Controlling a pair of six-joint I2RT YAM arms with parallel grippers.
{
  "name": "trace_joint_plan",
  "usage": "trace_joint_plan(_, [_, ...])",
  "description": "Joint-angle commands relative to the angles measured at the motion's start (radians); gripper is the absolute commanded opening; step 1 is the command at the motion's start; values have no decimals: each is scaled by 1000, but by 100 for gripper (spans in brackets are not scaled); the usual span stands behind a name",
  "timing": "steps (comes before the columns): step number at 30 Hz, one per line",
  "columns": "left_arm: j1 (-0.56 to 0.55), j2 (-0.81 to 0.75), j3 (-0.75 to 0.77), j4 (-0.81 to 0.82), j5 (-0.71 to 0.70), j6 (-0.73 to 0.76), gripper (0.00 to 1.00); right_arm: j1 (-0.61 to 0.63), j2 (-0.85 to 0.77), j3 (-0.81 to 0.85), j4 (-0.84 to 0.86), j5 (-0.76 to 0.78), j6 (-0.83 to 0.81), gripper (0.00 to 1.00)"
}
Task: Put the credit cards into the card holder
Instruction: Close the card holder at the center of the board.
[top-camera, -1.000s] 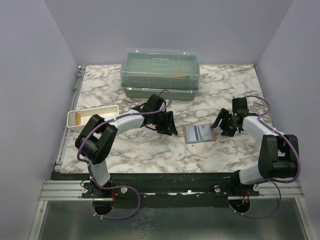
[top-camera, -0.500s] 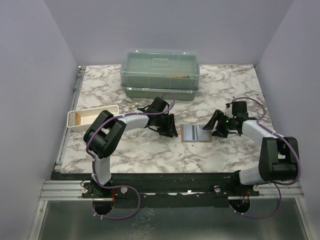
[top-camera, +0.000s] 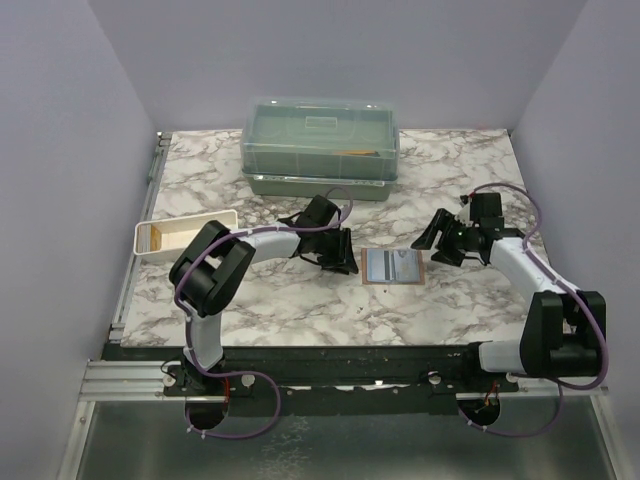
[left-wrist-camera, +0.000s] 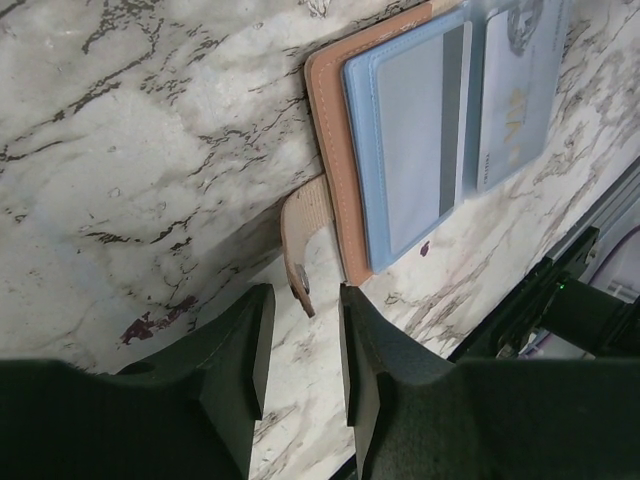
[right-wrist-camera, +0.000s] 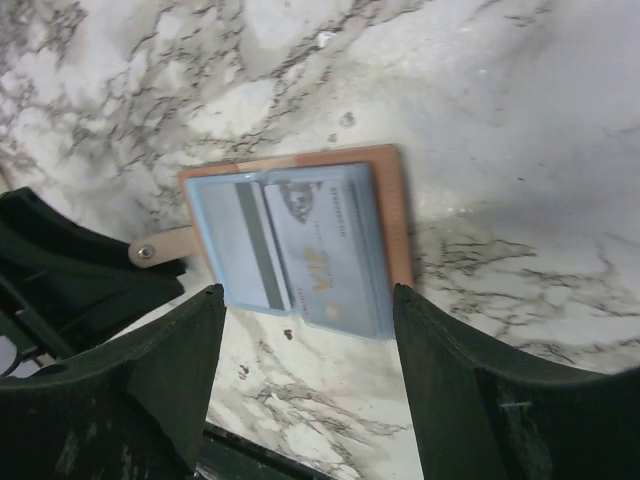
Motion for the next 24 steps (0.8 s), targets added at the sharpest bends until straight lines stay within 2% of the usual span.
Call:
trace_joint_plan(1, [-7, -28, -2, 10, 2, -16, 40, -2, 36, 13, -70, 120, 36, 71])
trace_joint_plan(9, [-16, -203, -5, -35, -44, -5, 54, -2, 101, -52, 22, 64, 38, 71])
trace_joint_plan(13, [-20, -255, 31, -71, -47, -2, 54, -2, 108, -68, 22, 67, 33, 71])
trace_joint_plan(16, [-36, -218, 76, -42, 32, -28, 48, -2, 99, -101, 52, 42, 40, 69])
trace_joint_plan(19, [-60, -124, 135, -12, 69, -48, 35, -1, 117, -103, 67, 24, 37, 66])
trace_joint_plan(24, [-77, 19, 195, -8, 17, -31, 20, -2, 132, -106, 81, 16, 31, 61])
